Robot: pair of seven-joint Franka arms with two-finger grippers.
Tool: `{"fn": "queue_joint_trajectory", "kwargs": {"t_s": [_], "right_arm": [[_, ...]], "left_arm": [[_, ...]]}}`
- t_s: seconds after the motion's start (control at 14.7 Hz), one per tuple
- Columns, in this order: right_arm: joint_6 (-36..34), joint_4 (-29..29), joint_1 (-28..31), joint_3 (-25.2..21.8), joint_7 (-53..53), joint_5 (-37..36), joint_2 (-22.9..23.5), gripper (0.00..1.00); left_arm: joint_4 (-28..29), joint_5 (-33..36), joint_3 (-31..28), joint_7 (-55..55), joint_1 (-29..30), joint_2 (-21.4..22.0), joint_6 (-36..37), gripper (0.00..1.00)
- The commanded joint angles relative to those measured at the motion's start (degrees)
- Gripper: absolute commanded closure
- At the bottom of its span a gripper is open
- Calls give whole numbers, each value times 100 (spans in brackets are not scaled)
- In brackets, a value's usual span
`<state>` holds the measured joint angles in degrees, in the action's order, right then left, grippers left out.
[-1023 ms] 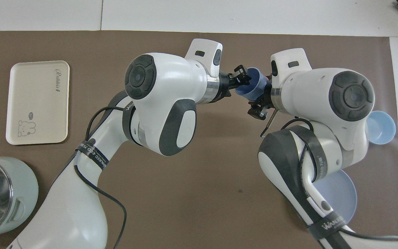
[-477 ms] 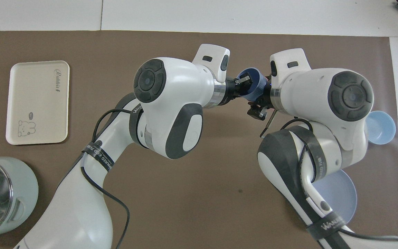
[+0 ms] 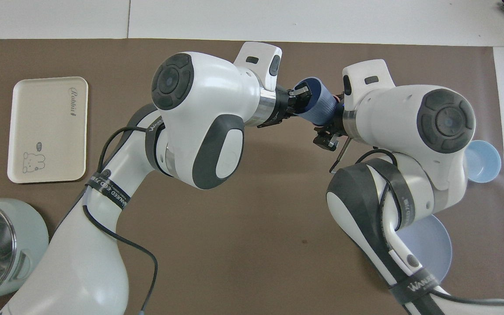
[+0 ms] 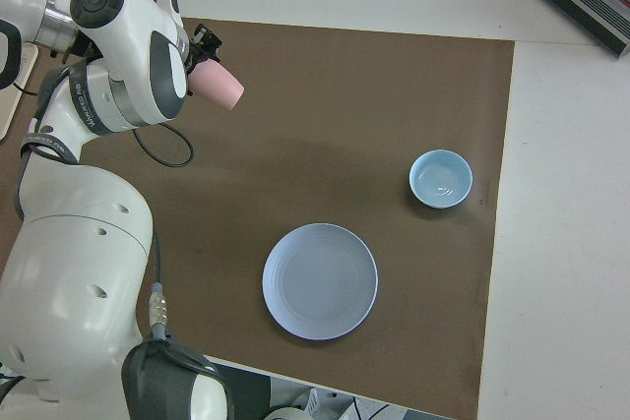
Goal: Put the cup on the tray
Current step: 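Carry the blue cup with the left gripper while the right gripper withdraws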
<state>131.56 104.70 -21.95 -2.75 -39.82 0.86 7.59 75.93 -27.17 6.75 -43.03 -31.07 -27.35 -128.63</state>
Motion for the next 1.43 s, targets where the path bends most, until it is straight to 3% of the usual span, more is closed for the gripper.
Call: {"fn": "queue_joint_trajectory", "kwargs": {"t_s": [0.0, 0.41, 0.68, 0.82, 1.02, 1.23, 1.36], "right_arm": [[-105, 16, 15, 38, 106, -139, -73, 100], [-35, 16, 68, 29, 115, -113, -73, 100], [693, 77, 480, 2, -34, 490, -3, 100], [1229, 182, 752, 2, -777, 1656, 110, 100], [1249, 287, 1322, -6, -2796, 3844, 181, 100], [1188, 542, 1789, -6, -4389, 5954, 251, 100], [1048, 560, 1931, -15, -5059, 6915, 392, 100]], "left_arm": [[-385, 438, -182, -47, 249, -78, 530, 100], [-377, 1459, -350, 426, 1074, 326, 1138, 100], [-159, 1863, -385, 2127, 2006, 467, 1420, 100], [70, 1978, -385, 3147, 2533, 546, 1359, 100], [439, 2039, -385, 4291, 3280, 678, 1079, 100], [1482, 2084, -385, 5600, 3966, 1037, 70, 100], [2038, 2084, -385, 5998, 4257, 1179, -476, 100]]}}
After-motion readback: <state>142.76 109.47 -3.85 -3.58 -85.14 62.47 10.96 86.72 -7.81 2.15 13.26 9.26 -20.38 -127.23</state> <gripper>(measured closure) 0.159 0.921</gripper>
